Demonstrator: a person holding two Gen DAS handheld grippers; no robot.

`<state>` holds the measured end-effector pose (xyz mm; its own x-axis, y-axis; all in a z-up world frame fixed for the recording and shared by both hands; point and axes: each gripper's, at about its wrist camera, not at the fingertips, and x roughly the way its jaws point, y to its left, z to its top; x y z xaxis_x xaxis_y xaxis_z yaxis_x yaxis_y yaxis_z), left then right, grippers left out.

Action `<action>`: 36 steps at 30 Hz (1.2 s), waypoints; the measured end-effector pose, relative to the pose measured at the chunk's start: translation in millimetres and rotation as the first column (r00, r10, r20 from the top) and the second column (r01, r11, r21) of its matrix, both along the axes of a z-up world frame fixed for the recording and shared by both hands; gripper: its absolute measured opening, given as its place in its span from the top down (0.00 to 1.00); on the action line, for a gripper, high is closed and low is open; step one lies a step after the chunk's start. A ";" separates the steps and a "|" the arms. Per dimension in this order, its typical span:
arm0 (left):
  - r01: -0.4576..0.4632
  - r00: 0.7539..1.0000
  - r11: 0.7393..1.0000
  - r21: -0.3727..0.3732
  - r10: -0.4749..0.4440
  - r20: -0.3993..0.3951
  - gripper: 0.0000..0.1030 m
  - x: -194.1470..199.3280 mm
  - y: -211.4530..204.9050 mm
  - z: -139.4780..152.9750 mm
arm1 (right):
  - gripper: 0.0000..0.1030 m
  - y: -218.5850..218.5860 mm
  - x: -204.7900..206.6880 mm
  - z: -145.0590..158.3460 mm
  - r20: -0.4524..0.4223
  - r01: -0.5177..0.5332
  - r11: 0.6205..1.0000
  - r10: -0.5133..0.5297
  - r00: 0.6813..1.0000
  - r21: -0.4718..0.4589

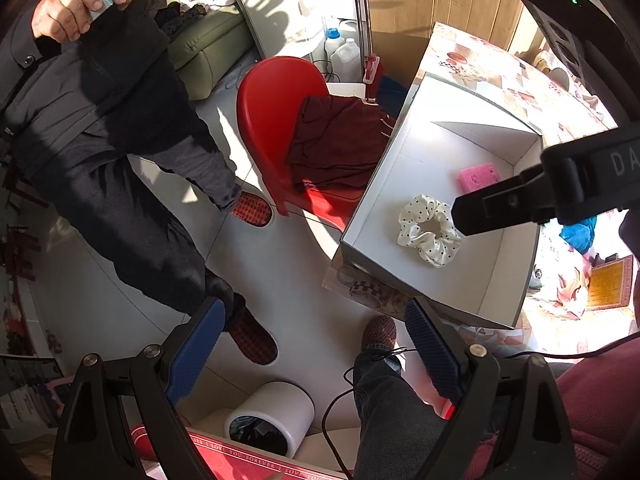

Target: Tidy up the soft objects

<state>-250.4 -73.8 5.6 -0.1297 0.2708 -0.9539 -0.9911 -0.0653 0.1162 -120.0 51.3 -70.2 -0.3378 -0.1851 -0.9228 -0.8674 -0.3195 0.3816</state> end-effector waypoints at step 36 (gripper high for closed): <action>0.140 0.990 0.990 -0.004 -0.140 0.027 0.09 26.6 27.9 -5.6 | 0.01 14.8 40.5 9.0 0.023 0.143 0.989 -0.144 0.989 0.021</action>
